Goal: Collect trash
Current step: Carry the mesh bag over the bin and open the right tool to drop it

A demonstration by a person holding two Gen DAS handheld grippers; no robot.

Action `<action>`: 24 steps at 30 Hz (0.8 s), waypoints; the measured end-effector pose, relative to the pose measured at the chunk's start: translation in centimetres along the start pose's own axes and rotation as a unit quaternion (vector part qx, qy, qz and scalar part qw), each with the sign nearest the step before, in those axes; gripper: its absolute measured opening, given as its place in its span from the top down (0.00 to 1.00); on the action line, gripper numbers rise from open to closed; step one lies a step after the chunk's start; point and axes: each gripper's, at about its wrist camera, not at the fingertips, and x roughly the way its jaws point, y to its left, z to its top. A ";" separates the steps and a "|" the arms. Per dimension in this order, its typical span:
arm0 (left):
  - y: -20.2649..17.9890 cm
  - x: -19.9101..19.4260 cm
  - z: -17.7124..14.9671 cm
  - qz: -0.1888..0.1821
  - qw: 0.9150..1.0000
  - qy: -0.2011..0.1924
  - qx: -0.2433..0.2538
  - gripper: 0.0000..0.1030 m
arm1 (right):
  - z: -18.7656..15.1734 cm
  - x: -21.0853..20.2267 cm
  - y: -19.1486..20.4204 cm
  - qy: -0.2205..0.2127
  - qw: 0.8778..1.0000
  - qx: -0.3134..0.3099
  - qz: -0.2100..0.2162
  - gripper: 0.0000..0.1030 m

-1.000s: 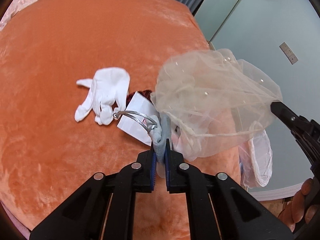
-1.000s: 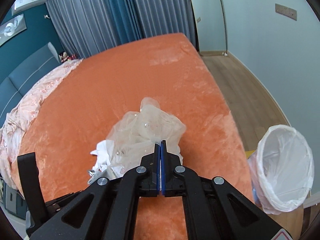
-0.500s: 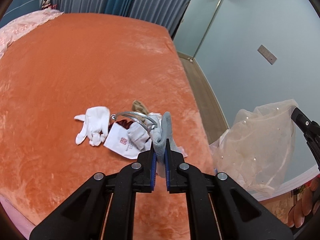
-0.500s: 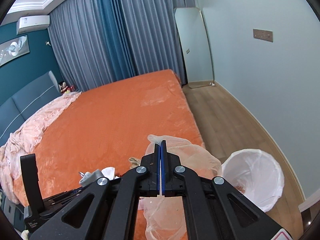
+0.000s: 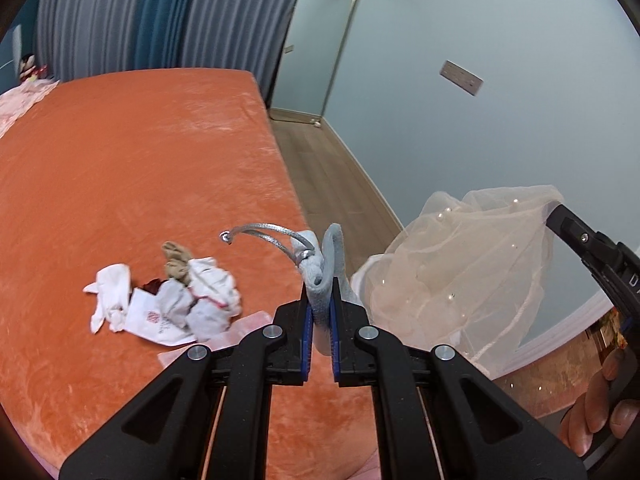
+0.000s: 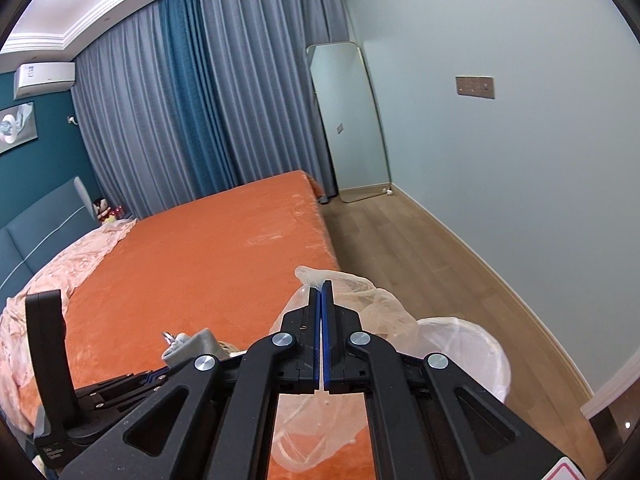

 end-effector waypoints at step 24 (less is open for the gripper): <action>-13.3 9.0 2.1 -0.090 0.991 0.052 0.084 0.93 | -1.5 3.1 -11.0 0.039 0.995 0.049 -0.082 0.99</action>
